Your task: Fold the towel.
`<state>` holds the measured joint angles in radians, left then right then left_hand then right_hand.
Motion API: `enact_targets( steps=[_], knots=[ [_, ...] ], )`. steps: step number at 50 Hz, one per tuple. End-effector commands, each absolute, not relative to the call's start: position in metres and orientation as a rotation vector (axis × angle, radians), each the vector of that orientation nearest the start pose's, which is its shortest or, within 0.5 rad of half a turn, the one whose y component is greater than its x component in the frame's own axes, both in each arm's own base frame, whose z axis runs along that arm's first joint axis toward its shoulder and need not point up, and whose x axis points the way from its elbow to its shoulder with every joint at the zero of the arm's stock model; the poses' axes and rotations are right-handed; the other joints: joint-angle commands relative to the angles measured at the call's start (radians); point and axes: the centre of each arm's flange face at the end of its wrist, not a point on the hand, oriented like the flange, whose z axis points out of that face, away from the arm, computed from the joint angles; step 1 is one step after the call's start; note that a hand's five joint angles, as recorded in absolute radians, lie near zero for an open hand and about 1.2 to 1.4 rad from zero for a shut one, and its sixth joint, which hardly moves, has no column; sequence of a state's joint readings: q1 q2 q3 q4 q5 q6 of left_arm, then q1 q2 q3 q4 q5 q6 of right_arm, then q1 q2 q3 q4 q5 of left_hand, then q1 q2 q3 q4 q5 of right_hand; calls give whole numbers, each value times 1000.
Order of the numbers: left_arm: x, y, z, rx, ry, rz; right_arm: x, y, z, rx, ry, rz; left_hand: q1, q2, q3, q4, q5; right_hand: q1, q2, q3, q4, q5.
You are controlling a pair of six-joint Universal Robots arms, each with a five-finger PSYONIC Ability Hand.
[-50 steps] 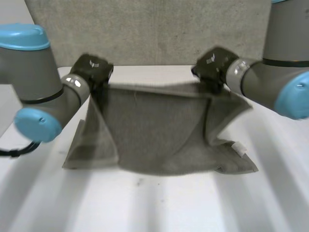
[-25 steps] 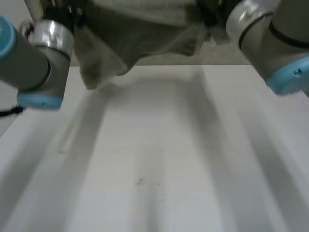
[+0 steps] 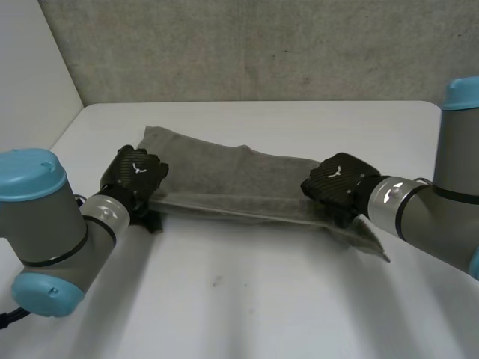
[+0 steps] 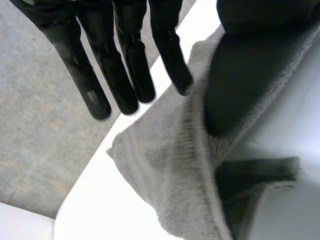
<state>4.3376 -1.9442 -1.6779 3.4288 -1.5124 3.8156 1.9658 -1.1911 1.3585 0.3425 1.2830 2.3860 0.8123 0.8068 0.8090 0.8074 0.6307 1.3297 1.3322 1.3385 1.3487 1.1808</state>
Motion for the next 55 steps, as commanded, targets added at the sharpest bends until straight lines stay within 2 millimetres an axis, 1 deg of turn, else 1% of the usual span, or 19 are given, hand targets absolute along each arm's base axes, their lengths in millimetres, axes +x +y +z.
enact_targets(
  steps=[1, 4, 8, 13, 17, 22, 24, 25, 27, 30, 32, 37, 41, 44, 50, 51, 52, 54, 55],
  knots=[
    [-266, -292, 175, 1167, 1888, -2009, 265, -262, 219, -1465, 2116, -1667, -226, -220, -223, -221, -219, 67, 64, 58, 48, 41],
    [-271, -299, 168, 1153, 1846, -2053, 261, -263, 212, -1402, 2146, -1651, -331, -326, -328, -326, -324, 67, 64, 58, 48, 41],
    [-274, -304, 151, 1155, 1856, -2044, 258, -264, 206, -1368, 2130, -1655, -346, -341, -343, -341, -339, 67, 64, 58, 48, 41],
    [-275, -305, 140, 1166, 1885, -2020, 253, -269, 209, -1349, 2126, -1680, -352, -347, -349, -347, -345, 67, 64, 58, 48, 41],
    [-275, -305, 138, 1164, 1898, -2017, 250, -273, 211, -1335, 2130, -1699, -364, -358, -361, -359, -357, 67, 64, 58, 48, 41],
    [-274, -305, 138, 1143, 1920, -2026, 244, -283, 214, -1269, 2138, -1755, -361, -355, -358, -356, -354, 67, 64, 58, 48, 41],
    [-273, -306, 139, 1126, 1930, -2033, 239, -291, 217, -1195, 2144, -1798, -355, -350, -352, -350, -348, 67, 64, 58, 48, 41],
    [-273, -306, 139, 1126, 1930, -2033, 239, -291, 217, -1195, 2144, -1799, -355, -350, -352, -350, -348, 67, 64, 58, 48, 41],
    [-273, -304, 138, 1121, 1945, -2027, 233, -297, 224, -1120, 2139, -1850, -352, -347, -349, -347, -345, 67, 64, 58, 48, 41],
    [-272, -304, 138, 1119, 1950, -2024, 230, -300, 227, -1086, 2134, -1877, -349, -344, -346, -344, -342, 67, 64, 58, 48, 41],
    [-271, -303, 136, 1121, 1958, -2015, 224, -307, 230, -1032, 2117, -1936, -349, -344, -346, -344, -342, 67, 64, 58, 48, 41],
    [-270, -302, 134, 1126, 1966, -2006, 221, -309, 233, -998, 2083, -1997, -346, -341, -343, -341, -339, 67, 64, 58, 48, 41],
    [-270, -302, 132, 1125, 1971, -1999, 221, -309, 233, -995, 2078, -2007, -338, -332, -334, -333, -330, 67, 64, 58, 48, 41],
    [-270, -302, 126, 1131, 1987, -1980, 221, -309, 232, -993, 2078, -2010, -329, -323, -325, -324, -322, 67, 64, 58, 48, 41],
    [-269, -303, 114, 1139, 2013, -1948, 221, -311, 231, -988, 2062, -2043, -252, -247, -249, -248, -245, 67, 64, 58, 48, 41],
    [-268, -304, 113, 1137, 2017, -1943, 220, -311, 232, -987, 2062, -2049, -183, -177, -179, -178, -176, 67, 64, 58, 48, 41],
    [-268, -304, 113, 1137, 2017, -1943, 220, -311, 232, -987, 2062, -2049, -182, -176, -179, -177, -175, 67, 64, 58, 48, 41],
    [-266, -307, 113, 1126, 2014, -1941, 221, -310, 232, -989, 2062, -2046, -4, 2, 0, 1, 3, 67, 64, 58, 48, 41],
    [-266, -307, 113, 1126, 2014, -1941, 221, -310, 232, -989, 2062, -2046, -3, 3, 1, 2, 4, 67, 64, 58, 48, 41]
  ],
)
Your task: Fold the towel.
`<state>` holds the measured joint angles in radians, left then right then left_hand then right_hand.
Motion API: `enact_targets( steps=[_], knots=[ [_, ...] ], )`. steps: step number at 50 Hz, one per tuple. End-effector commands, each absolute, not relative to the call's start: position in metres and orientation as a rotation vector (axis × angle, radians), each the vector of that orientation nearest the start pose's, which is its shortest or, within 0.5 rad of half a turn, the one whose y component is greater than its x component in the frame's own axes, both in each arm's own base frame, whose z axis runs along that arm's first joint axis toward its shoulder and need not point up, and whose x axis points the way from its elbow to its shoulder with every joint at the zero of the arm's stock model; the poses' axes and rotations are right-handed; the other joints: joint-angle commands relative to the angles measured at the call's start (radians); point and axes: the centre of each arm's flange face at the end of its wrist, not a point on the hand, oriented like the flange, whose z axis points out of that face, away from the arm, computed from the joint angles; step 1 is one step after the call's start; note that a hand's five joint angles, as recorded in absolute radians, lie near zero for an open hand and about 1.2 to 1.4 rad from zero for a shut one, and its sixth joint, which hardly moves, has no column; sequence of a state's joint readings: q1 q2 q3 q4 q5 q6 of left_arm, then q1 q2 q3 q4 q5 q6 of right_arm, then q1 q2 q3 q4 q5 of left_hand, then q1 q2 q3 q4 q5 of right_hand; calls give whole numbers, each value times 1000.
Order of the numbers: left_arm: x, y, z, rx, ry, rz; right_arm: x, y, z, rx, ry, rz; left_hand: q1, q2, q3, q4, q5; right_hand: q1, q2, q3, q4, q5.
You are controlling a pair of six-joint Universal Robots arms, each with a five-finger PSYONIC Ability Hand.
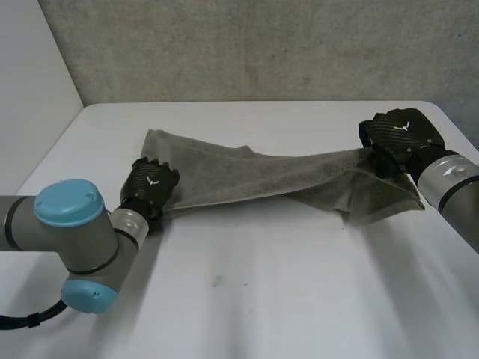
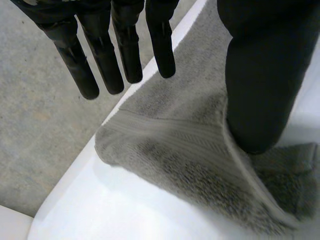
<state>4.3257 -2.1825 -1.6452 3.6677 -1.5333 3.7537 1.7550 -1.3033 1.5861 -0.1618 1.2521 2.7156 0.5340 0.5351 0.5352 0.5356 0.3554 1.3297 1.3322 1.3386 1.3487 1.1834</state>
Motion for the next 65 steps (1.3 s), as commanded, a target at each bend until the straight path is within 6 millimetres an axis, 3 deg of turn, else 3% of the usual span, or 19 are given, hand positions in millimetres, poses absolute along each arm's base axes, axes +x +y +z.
enact_targets(
  steps=[1, 5, 8, 10, 11, 13, 16, 18, 19, 21, 25, 32, 40, 44, 50, 52, 56, 58, 65],
  knots=[
    [-264, -309, 114, 1118, 2010, -1944, 221, -310, 232, -990, 2059, -2047, 412, 411, 411, 411, 416, 67, 64, 58, 48, 38],
    [-256, -315, 119, 1061, 1991, -1922, 221, -311, 233, -999, 2056, -2055, 861, 860, 860, 860, 865, 67, 64, 58, 48, 38],
    [-253, -318, 127, 1025, 1969, -1924, 221, -311, 236, -1002, 2050, -2064, 862, 861, 861, 861, 866, 67, 64, 58, 48, 38],
    [-241, -323, 158, 932, 1887, -1955, 221, -310, 244, -1010, 2031, -2092, 862, 861, 861, 861, 866, 67, 64, 58, 48, 38],
    [-241, -323, 158, 932, 1886, -1955, 221, -310, 244, -1010, 2031, -2092, 862, 861, 861, 861, 866, 67, 64, 58, 48, 38],
    [-227, -324, 194, 851, 1800, -2006, 220, -307, 264, -1016, 1978, -2159, 862, 861, 861, 861, 866, 67, 64, 58, 48, 38],
    [-221, -322, 212, 816, 1758, -2039, 220, -302, 274, -1026, 1953, -2183, 862, 861, 861, 861, 866, 67, 64, 58, 48, 38],
    [-216, -309, 245, 775, 1681, -2107, 219, -292, 294, -1052, 1947, -2190, 862, 861, 861, 861, 866, 67, 64, 58, 48, 38],
    [-216, -309, 245, 775, 1680, -2108, 219, -292, 294, -1052, 1947, -2190, 862, 861, 861, 861, 866, 67, 64, 58, 48, 38],
    [-211, -288, 271, 762, 1640, -2142, 212, -283, 303, -1104, 2014, -2125, 862, 861, 861, 861, 866, 67, 64, 58, 48, 38],
    [-208, -266, 283, 806, 1652, -2145, 206, -274, 301, -1211, 2105, -2009, 862, 861, 861, 861, 866, 67, 64, 58, 48, 38],
    [-203, -225, 269, 1015, 1840, -2021, 197, -247, 286, -1471, 2220, -1677, 862, 861, 861, 861, 866, 67, 64, 58, 48, 38],
    [-197, -201, 255, 1069, 1940, -1931, 193, -228, 282, -1564, 2261, -1462, 862, 861, 861, 861, 866, 67, 64, 58, 48, 38],
    [-197, -199, 249, 1089, 1955, -1924, 186, -228, 278, -1611, 2285, -1413, 862, 861, 861, 861, 866, 67, 64, 58, 48, 38],
    [-202, -216, 230, 1105, 1972, -1912, 182, -236, 260, -1666, 2300, -1336, 862, 861, 861, 861, 866, 67, 64, 58, 48, 38],
    [-206, -231, 214, 1113, 1991, -1891, 184, -250, 243, -1651, 2317, -1268, 862, 861, 861, 861, 866, 67, 64, 58, 48, 38],
    [-210, -246, 201, 1118, 1997, -1879, 185, -266, 234, -1635, 2325, -1283, 862, 861, 861, 861, 866, 67, 64, 58, 48, 38],
    [-214, -263, 187, 1136, 2004, -1852, 189, -282, 220, -1618, 2324, -1296, 862, 861, 861, 861, 866, 67, 64, 58, 48, 38],
    [-225, -297, 162, 1208, 1961, -1794, 212, -306, 206, -1641, 2295, -1341, 862, 861, 861, 861, 866, 67, 64, 58, 48, 38]
  ],
)
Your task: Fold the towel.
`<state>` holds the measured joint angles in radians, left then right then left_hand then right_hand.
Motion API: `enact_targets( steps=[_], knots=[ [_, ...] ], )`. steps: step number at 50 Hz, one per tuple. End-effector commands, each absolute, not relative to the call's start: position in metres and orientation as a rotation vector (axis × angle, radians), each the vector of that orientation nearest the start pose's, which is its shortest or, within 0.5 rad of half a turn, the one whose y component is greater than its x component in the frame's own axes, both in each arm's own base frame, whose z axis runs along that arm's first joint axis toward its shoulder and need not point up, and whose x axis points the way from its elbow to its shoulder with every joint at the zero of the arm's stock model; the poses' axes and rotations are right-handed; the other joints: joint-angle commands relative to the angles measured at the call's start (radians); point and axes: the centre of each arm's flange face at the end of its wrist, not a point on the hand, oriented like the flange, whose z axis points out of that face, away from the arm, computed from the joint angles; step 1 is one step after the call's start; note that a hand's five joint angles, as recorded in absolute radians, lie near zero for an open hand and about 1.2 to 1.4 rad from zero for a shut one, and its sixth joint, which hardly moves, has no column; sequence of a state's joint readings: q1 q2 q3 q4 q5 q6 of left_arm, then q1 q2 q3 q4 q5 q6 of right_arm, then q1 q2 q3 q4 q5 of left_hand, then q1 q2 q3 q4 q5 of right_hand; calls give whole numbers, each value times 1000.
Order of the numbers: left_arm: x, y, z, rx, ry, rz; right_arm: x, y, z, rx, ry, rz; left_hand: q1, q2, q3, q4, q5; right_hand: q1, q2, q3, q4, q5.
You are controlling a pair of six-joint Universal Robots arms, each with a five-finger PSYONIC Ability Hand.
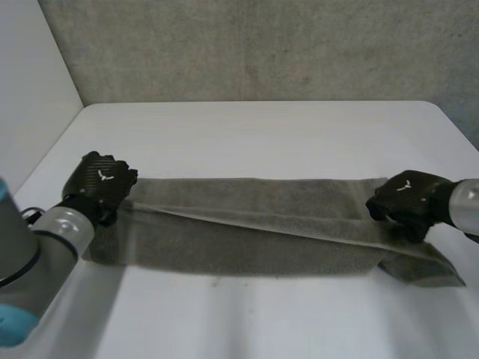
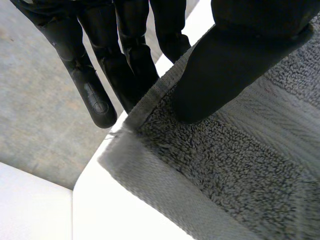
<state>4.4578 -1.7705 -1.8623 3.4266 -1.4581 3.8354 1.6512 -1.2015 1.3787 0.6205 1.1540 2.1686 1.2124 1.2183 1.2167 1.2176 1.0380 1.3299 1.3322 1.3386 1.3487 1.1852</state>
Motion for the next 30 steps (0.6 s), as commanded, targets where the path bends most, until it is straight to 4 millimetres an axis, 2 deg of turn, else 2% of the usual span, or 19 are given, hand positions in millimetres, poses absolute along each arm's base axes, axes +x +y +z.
enact_targets(
  steps=[1, 2, 4, 5, 7, 15, 23, 30],
  knots=[
    [-228, -307, 160, 1210, 1941, -1801, 216, -312, 202, -1650, 2302, -1349, 184, 178, 180, 179, 184, 66, 64, 58, 48, 37],
    [-228, -307, 160, 1210, 1940, -1801, 216, -312, 202, -1650, 2302, -1349, 184, 178, 180, 179, 184, 66, 64, 58, 48, 37],
    [-233, -322, 153, 1209, 1924, -1812, 222, -325, 195, -1667, 2299, -1391, 184, 178, 180, 179, 184, 66, 64, 58, 48, 37],
    [-233, -323, 153, 1209, 1924, -1812, 222, -325, 195, -1667, 2299, -1391, 184, 178, 180, 179, 184, 66, 64, 58, 48, 37],
    [-237, -338, 149, 1195, 1899, -1835, 231, -335, 189, -1692, 2276, -1429, 184, 178, 180, 179, 184, 66, 64, 58, 48, 37],
    [-248, -368, 140, 1180, 1856, -1878, 244, -360, 175, -1715, 2272, -1499, 184, 178, 180, 179, 184, 66, 64, 58, 48, 37],
    [-257, -385, 128, 1174, 1838, -1891, 249, -382, 162, -1721, 2286, -1547, 184, 178, 180, 179, 184, 66, 64, 58, 48, 37],
    [-259, -393, 124, 1169, 1829, -1899, 255, -391, 157, -1730, 2279, -1586, 184, 178, 180, 179, 184, 66, 64, 58, 48, 37]
  ],
)
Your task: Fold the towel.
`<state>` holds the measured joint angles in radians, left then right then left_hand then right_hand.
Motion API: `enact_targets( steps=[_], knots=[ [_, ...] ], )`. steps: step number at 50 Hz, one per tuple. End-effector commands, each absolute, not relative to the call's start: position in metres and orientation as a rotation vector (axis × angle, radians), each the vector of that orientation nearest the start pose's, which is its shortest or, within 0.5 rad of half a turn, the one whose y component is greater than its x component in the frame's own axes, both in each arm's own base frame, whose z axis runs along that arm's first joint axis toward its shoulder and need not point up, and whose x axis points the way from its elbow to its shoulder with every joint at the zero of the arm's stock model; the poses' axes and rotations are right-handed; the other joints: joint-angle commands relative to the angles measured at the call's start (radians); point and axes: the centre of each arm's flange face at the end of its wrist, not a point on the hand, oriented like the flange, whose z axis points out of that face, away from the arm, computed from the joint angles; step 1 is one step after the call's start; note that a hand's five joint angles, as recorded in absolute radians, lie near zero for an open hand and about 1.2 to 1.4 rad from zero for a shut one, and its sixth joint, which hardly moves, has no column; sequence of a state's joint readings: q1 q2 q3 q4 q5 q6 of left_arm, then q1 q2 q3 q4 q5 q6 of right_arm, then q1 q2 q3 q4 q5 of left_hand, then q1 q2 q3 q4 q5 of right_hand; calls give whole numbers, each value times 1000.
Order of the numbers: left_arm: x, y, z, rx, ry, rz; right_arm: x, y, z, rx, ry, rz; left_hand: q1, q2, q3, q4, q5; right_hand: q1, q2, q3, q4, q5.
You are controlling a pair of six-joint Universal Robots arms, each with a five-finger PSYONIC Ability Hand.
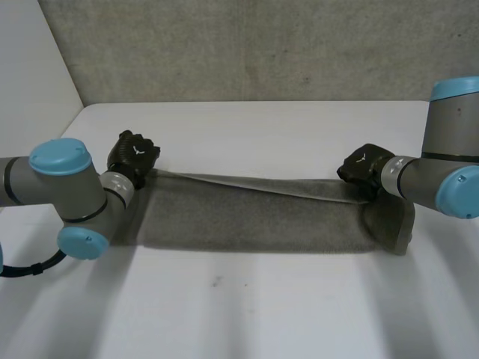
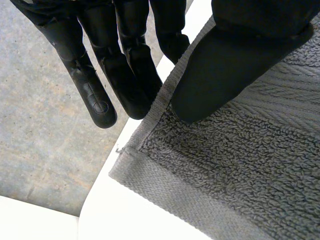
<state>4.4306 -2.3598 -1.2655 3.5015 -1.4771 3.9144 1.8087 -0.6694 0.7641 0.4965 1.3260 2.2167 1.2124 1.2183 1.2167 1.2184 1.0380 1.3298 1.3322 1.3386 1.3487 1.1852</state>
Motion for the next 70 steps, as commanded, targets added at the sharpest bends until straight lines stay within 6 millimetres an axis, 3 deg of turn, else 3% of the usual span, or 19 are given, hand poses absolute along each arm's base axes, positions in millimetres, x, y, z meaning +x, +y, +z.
enact_targets(
  steps=[1, 6, 7, 8, 9, 10, 11, 14, 20, 25, 28, 30, 37, 47, 52, 59, 63, 70],
  knots=[
    [-260, -394, 122, 1170, 1831, -1898, 255, -392, 156, -1730, 2281, -1591, 184, 178, 180, 178, 184, 66, 64, 58, 48, 37],
    [-261, -397, 117, 1172, 1834, -1895, 256, -396, 156, -1729, 2288, -1610, 184, 178, 180, 178, 184, 66, 64, 58, 48, 37],
    [-261, -398, 116, 1173, 1833, -1896, 257, -396, 157, -1731, 2281, -1618, 184, 178, 180, 178, 184, -81, -83, -90, -100, -111],
    [-261, -398, 114, 1175, 1836, -1893, 259, -397, 158, -1732, 2273, -1636, 184, 178, 180, 178, 184, -687, -689, -696, -706, -717],
    [-261, -398, 114, 1175, 1836, -1893, 259, -397, 158, -1732, 2273, -1637, 184, 178, 180, 178, 184, -693, -695, -702, -712, -723],
    [-262, -399, 114, 1173, 1833, -1896, 259, -399, 159, -1729, 2274, -1669, 94, 88, 90, 88, 94, -1155, -1158, -1164, -1174, -1185],
    [-262, -399, 114, 1173, 1833, -1896, 259, -399, 159, -1729, 2274, -1670, 93, 87, 89, 87, 93, -1155, -1158, -1164, -1174, -1185],
    [-264, -402, 115, 1155, 1824, -1898, 258, -414, 170, -1696, 2286, -1840, -1013, -1019, -1017, -1019, -1013, -1155, -1158, -1164, -1174, -1185],
    [-263, -408, 128, 1076, 1794, -1900, 259, -426, 197, -1639, 2223, -2052, -1034, -1040, -1038, -1040, -1034, -1155, -1158, -1164, -1174, -1185],
    [-261, -411, 153, 983, 1749, -1921, 254, -424, 253, -1443, 2142, -2236, -1031, -1037, -1035, -1037, -1031, -1155, -1158, -1164, -1174, -1185],
    [-260, -410, 159, 971, 1739, -1929, 253, -421, 266, -1380, 2123, -2263, -1034, -1040, -1038, -1040, -1034, -1155, -1158, -1164, -1174, -1185],
    [-259, -408, 170, 951, 1728, -1943, 250, -413, 291, -1274, 2087, -2304, -1031, -1037, -1035, -1037, -1031, -1155, -1158, -1164, -1174, -1185],
    [-253, -391, 185, 931, 1751, -1953, 235, -393, 302, -1217, 2132, -2245, -1017, -1022, -1021, -1023, -1017, -1155, -1158, -1164, -1174, -1185],
    [-242, -352, 188, 917, 1847, -1956, 215, -343, 261, -1265, 2269, -1933, -1017, -1022, -1021, -1023, -1017, -981, -983, -989, -1000, -1011],
    [-236, -333, 185, 915, 1869, -1954, 210, -307, 216, -1277, 2335, -1781, -1019, -1025, -1024, -1025, -1020, -904, -907, -913, -923, -934],
    [-233, -321, 175, 925, 1880, -1943, 201, -284, 193, -1243, 2325, -1818, -1022, -1028, -1027, -1028, -1023, -699, -702, -708, -718, -729],
    [-232, -318, 171, 928, 1886, -1937, 193, -272, 174, -1220, 2354, -1752, -1025, -1031, -1030, -1031, -1025, -573, -575, -582, -592, -603],
    [-232, -316, 166, 931, 1893, -1933, 182, -273, 155, -1182, 2412, -1665, -1028, -1034, -1033, -1034, -1028, -639, -642, -648, -658, -669]
  ],
)
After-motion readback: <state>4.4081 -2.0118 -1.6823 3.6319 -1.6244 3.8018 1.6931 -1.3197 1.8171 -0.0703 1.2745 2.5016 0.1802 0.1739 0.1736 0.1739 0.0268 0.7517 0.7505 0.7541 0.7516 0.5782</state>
